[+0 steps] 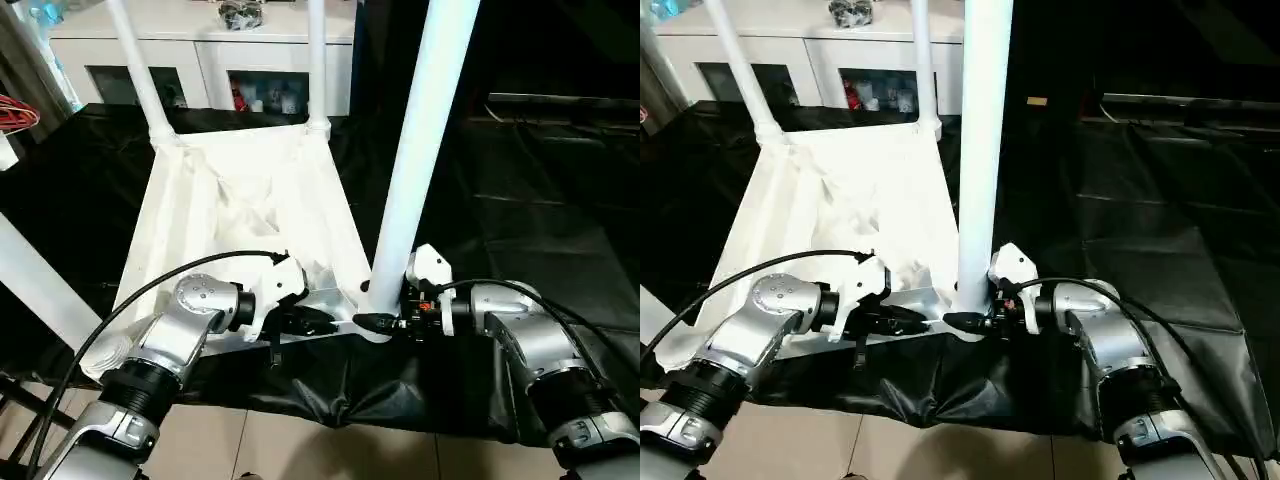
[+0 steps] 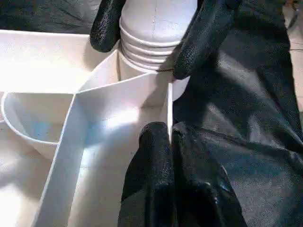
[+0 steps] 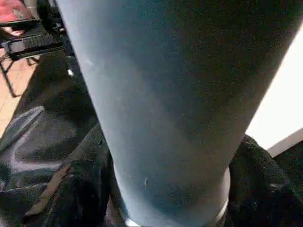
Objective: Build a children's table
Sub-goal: Rotate leg to tighten
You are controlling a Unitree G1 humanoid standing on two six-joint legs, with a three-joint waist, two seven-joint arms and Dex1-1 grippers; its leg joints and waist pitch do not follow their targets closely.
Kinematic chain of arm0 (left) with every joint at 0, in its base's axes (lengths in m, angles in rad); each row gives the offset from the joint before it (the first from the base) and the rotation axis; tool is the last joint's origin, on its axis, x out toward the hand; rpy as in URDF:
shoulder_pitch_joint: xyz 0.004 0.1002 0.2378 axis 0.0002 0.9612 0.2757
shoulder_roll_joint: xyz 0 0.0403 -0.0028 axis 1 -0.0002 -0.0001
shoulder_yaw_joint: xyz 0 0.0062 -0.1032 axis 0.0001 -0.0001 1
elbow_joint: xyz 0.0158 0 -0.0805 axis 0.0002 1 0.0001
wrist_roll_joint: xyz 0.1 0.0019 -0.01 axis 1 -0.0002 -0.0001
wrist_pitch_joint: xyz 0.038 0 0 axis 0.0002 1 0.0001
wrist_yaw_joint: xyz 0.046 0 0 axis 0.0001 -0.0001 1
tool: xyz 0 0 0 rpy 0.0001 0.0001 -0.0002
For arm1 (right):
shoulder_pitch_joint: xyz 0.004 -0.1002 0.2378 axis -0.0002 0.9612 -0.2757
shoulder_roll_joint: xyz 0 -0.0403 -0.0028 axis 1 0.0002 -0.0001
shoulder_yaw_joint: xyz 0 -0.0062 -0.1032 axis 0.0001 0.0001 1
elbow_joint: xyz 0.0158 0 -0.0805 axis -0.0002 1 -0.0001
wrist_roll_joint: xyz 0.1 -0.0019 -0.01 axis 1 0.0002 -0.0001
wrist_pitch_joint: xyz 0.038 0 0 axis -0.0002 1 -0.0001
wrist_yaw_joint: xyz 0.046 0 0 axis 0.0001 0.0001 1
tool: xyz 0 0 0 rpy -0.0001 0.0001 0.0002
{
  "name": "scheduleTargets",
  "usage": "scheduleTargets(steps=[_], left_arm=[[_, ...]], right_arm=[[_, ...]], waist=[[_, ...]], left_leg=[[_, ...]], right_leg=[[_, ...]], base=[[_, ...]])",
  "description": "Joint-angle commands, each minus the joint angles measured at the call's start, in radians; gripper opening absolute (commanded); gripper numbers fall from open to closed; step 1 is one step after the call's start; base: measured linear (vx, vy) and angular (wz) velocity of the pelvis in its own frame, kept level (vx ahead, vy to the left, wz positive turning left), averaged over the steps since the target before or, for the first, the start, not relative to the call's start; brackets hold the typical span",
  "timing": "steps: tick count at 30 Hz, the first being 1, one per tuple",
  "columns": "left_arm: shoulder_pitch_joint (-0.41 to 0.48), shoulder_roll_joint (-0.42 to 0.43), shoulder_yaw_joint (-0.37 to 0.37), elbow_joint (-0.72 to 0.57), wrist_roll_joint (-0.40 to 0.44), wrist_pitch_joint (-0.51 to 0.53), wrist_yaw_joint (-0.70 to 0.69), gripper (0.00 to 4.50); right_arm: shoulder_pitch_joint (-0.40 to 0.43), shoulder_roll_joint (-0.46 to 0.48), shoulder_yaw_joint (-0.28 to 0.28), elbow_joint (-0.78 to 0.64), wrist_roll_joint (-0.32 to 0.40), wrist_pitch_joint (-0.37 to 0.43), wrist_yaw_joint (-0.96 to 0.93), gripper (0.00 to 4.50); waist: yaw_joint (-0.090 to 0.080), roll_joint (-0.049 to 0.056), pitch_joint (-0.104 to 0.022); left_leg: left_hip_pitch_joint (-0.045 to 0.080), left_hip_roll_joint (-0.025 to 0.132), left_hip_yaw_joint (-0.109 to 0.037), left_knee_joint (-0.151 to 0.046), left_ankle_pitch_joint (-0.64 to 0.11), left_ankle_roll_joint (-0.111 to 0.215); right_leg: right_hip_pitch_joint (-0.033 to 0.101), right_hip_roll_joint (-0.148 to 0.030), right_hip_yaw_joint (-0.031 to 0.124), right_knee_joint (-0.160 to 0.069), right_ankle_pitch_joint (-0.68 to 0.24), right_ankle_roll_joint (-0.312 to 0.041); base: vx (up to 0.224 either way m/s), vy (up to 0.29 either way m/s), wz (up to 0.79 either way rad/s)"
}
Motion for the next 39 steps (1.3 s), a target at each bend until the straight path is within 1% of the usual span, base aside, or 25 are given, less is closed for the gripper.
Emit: scheduleTargets(steps=[1,2,3,4,5,6,7,8,9,10,11,12,14,16,17,19,20,24,26,27,30,32,36,37,39], left_arm=[[-0.025,-0.033,0.014,0.014,0.016,0.027,0.084,0.0],[-0.025,-0.033,0.014,0.014,0.016,0.027,0.084,0.0],[-0.031,-0.044,0.016,0.02,0.022,0.036,0.107,0.0],[-0.04,-0.065,0.017,0.032,0.029,0.044,0.141,0.0],[-0.052,-0.089,0.017,0.045,0.038,0.054,0.179,0.0],[-0.052,-0.089,0.017,0.045,0.038,0.054,0.179,0.0],[-0.068,-0.126,0.016,0.066,0.049,0.066,0.234,0.0],[-0.076,-0.143,0.016,0.075,0.054,0.072,0.26,0.0],[-0.099,-0.197,0.014,0.104,0.069,0.086,0.343,0.0],[-0.099,-0.197,0.014,0.104,0.069,0.086,0.343,0.0],[-0.108,-0.217,0.015,0.115,0.073,0.091,0.372,0.0],[-0.115,-0.232,0.016,0.124,0.076,0.092,0.392,0.0],[-0.129,-0.257,0.009,0.136,0.083,0.076,0.412,0.0],[-0.127,-0.257,0.011,0.129,0.079,0.072,0.404,0.0],[-0.123,-0.251,0.009,0.117,0.075,0.064,0.382,0.0],[-0.111,-0.238,0.007,0.102,0.072,0.046,0.351,0.0],[-0.103,-0.229,0.006,0.091,0.068,0.043,0.332,0.0],[-0.078,-0.203,0.002,0.063,0.051,0.021,0.275,0.0],[-0.059,-0.177,0.001,0.038,0.037,0.01,0.227,0.0],[-0.043,-0.149,0.001,0.015,0.023,0.008,0.179,0.0],[-0.029,-0.11,-0.001,-0.004,0.018,-0.004,0.127,0.0],[-0.023,-0.082,0.005,-0.011,0.012,-0.006,0.092,0.0],[-0.017,-0.047,0.009,-0.018,0.004,-0.008,0.044,0.0],[-0.016,-0.04,0.009,-0.021,0.003,-0.008,0.034,0.0],[-0.011,-0.014,0.012,-0.026,-0.002,-0.014,0.012,0.0]], right_arm=[[0.004,0.059,-0.02,0.032,-0.014,0.011,-0.131,2.72],[0.004,0.059,-0.02,0.032,-0.014,0.011,-0.131,2.72],[0.0,0.079,-0.031,0.048,-0.021,0.012,-0.186,2.72],[-0.006,0.107,-0.04,0.073,-0.037,0.007,-0.262,2.72],[-0.014,0.138,-0.048,0.098,-0.05,0.009,-0.337,2.72],[-0.014,0.138,-0.048,0.098,-0.05,0.009,-0.337,2.72],[-0.025,0.182,-0.054,0.124,-0.063,0.016,-0.428,2.72],[-0.029,0.202,-0.057,0.135,-0.068,0.021,-0.47,2.72],[-0.046,0.265,-0.058,0.156,-0.082,0.03,-0.574,2.72],[-0.046,0.265,-0.058,0.156,-0.082,0.03,-0.574,2.72],[-0.055,0.288,-0.057,0.164,-0.088,0.033,-0.611,2.72],[-0.064,0.305,-0.057,0.173,-0.095,0.032,-0.639,2.72],[-0.083,0.342,-0.05,0.189,-0.099,0.007,-0.648,2.72],[-0.08,0.344,-0.051,0.177,-0.085,-0.004,-0.611,2.72],[-0.076,0.339,-0.056,0.163,-0.066,0.0,-0.574,3.41],[-0.069,0.324,-0.069,0.147,-0.04,0.015,-0.526,3.41],[-0.065,0.312,-0.073,0.139,-0.035,0.019,-0.508,3.62],[-0.055,0.269,-0.074,0.118,-0.021,0.03,-0.455,3.89],[-0.046,0.222,-0.066,0.101,-0.017,0.038,-0.391,4.11],[-0.035,0.172,-0.056,0.08,-0.016,0.041,-0.318,4.11],[-0.02,0.113,-0.045,0.045,-0.013,0.03,-0.224,4.39],[-0.008,0.067,-0.039,0.013,0.004,0.04,-0.138,4.39],[-0.005,0.026,-0.038,-0.008,0.018,0.044,-0.061,4.39],[-0.005,0.018,-0.037,-0.012,0.02,0.044,-0.047,4.14],[-0.009,-0.007,-0.034,-0.023,0.032,0.044,-0.015,4.06]], waist=[[-0.001,-0.017,-0.063],[-0.004,-0.016,-0.061],[-0.009,-0.017,-0.059],[-0.011,-0.018,-0.058],[-0.016,-0.02,-0.058],[-0.019,-0.018,-0.055],[-0.024,-0.017,-0.056],[-0.028,-0.018,-0.055],[-0.033,-0.014,-0.054],[-0.039,-0.017,-0.054],[-0.037,-0.017,-0.057],[-0.038,-0.018,-0.057],[-0.039,-0.018,-0.058],[-0.037,-0.018,-0.06],[-0.036,-0.019,-0.061],[-0.035,-0.019,-0.062],[-0.035,-0.02,-0.063],[-0.031,-0.019,-0.066],[-0.029,-0.019,-0.067],[-0.023,-0.019,-0.069],[-0.018,-0.016,-0.07],[-0.011,-0.014,-0.067],[-0.006,-0.013,-0.066],[-0.003,-0.012,-0.066],[0.0,-0.013,-0.067]], left_leg=[[0.008,0.038,-0.008,-0.073,-0.263,0.05],[0.008,0.038,-0.008,-0.073,-0.268,0.046],[0.009,0.035,-0.011,-0.076,-0.296,0.03],[0.008,0.034,-0.014,-0.078,-0.305,0.024],[0.011,0.034,-0.014,-0.078,-0.317,0.016],[0.013,0.033,-0.013,-0.078,-0.33,0.013],[0.014,0.032,-0.018,-0.079,-0.353,0.005],[0.012,0.03,-0.016,-0.078,-0.353,0.003],[0.014,0.029,-0.018,-0.079,-0.365,-0.005],[0.013,0.028,-0.02,-0.079,-0.366,-0.009],[0.016,0.028,-0.019,-0.078,-0.369,-0.003],[0.015,0.028,-0.019,-0.078,-0.368,0.0],[0.01,0.027,-0.018,-0.079,-0.357,0.011],[0.011,0.03,-0.016,-0.078,-0.35,0.02],[0.008,0.031,-0.016,-0.079,-0.337,0.027],[0.007,0.031,-0.014,-0.078,-0.329,0.035],[0.006,0.032,-0.014,-0.078,-0.32,0.042],[0.005,0.033,-0.011,-0.075,-0.279,0.055],[0.006,0.033,-0.01,-0.073,-0.259,0.065],[0.005,0.035,-0.01,-0.072,-0.242,0.073],[0.004,0.037,-0.006,-0.069,-0.21,0.092],[0.005,0.038,-0.006,-0.071,-0.222,0.09],[0.009,0.041,-0.006,-0.074,-0.251,0.073],[0.011,0.041,-0.006,-0.074,-0.257,0.066],[0.01,0.04,-0.007,-0.074,-0.251,0.061]], right_leg=[[0.047,-0.053,0.043,-0.081,-0.315,-0.223],[0.045,-0.054,0.043,-0.083,-0.327,-0.222],[0.045,-0.054,0.041,-0.089,-0.389,-0.201],[0.047,-0.053,0.039,-0.09,-0.408,-0.192],[0.043,-0.053,0.04,-0.093,-0.434,-0.179],[0.038,-0.053,0.04,-0.096,-0.453,-0.175],[0.042,-0.054,0.037,-0.099,-0.486,-0.164],[0.04,-0.053,0.038,-0.101,-0.493,-0.157],[0.037,-0.054,0.037,-0.104,-0.512,-0.15],[0.038,-0.054,0.035,-0.106,-0.529,-0.14],[0.036,-0.053,0.036,-0.11,-0.529,-0.133],[0.036,-0.053,0.036,-0.109,-0.519,-0.136],[0.038,-0.052,0.036,-0.107,-0.477,-0.147],[0.039,-0.052,0.038,-0.104,-0.442,-0.159],[0.042,-0.051,0.039,-0.1,-0.411,-0.168],[0.044,-0.051,0.04,-0.097,-0.378,-0.182],[0.046,-0.051,0.04,-0.095,-0.359,-0.189],[0.05,-0.053,0.042,-0.089,-0.301,-0.213],[0.051,-0.053,0.041,-0.087,-0.281,-0.221],[0.056,-0.053,0.04,-0.084,-0.256,-0.226],[0.055,-0.051,0.041,-0.076,-0.188,-0.246],[0.055,-0.049,0.038,-0.077,-0.206,-0.25],[0.052,-0.05,0.04,-0.08,-0.249,-0.245],[0.051,-0.051,0.04,-0.081,-0.261,-0.242],[0.052,-0.052,0.04,-0.079,-0.256,-0.242]], base=[[0.0,0.0,0.0],[0.0,0.0,0.0],[0.0,0.0,0.0],[0.0,0.0,0.0],[0.0,0.0,0.0],[0.0,0.0,0.0],[0.0,0.0,0.0],[0.0,0.0,0.0],[0.0,0.0,0.0],[0.0,0.0,0.0],[0.0,0.0,0.0],[0.0,0.0,0.0],[0.0,0.0,0.0],[0.0,0.0,0.0],[0.0,0.0,0.0],[0.0,0.0,0.0],[0.0,0.0,0.0],[0.0,0.0,0.0],[0.0,0.0,0.0],[0.0,0.0,0.0],[0.0,0.0,0.0],[0.0,0.0,0.0],[0.0,0.0,0.0],[0.0,0.0,0.0],[0.0,0.0,0.0]])
